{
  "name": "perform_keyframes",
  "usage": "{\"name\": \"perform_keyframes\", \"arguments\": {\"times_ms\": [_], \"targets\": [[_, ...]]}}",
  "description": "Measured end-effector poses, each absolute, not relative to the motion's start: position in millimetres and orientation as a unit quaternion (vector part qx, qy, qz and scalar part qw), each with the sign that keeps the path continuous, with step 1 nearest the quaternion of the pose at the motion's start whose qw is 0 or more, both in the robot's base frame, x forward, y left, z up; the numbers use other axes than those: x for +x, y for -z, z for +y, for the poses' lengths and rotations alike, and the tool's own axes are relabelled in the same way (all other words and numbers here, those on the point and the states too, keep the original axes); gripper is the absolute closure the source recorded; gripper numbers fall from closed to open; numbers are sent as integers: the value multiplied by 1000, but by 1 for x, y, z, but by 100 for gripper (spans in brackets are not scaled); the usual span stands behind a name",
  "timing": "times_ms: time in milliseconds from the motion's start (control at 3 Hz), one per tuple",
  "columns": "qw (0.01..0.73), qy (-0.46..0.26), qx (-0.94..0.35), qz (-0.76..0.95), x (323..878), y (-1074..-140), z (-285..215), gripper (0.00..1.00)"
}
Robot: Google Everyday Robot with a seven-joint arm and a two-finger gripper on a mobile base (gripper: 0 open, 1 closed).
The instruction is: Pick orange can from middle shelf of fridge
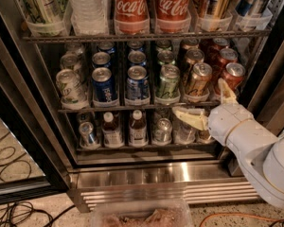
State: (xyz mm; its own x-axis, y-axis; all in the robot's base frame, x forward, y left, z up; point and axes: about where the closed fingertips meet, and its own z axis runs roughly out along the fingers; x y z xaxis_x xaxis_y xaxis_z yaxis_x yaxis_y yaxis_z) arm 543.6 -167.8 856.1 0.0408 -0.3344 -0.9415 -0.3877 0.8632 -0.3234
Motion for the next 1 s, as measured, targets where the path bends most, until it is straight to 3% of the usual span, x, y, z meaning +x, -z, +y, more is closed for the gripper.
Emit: {"name": "perform_keyframes", "arguments": {"times_ms": [333, 1000], "targets": [[687, 7, -249, 683, 548, -858, -172, 36], [698, 49, -230, 676, 553, -858, -183, 31]]}}
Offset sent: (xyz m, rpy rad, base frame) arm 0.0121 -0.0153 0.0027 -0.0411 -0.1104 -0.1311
